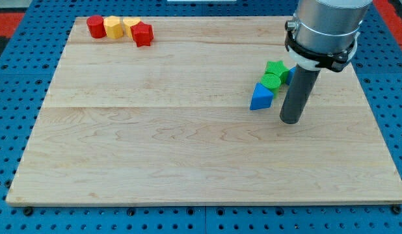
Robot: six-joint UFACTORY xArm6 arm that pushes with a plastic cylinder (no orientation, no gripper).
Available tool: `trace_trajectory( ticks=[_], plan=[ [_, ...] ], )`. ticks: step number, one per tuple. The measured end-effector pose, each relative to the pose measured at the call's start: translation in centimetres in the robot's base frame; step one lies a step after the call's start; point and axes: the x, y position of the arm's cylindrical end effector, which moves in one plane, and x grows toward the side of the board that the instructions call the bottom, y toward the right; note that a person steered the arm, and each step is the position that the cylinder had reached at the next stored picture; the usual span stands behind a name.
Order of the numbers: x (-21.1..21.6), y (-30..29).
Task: Point at yellow heart
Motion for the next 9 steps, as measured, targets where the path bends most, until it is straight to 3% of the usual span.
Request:
trace_trajectory(
  ticks=[4,5,7,9],
  plan=[
    [0.5,0.4],
    [4.5,-1.8],
    [5.9,-18.9],
    [-1.5,-23.3]
  ],
)
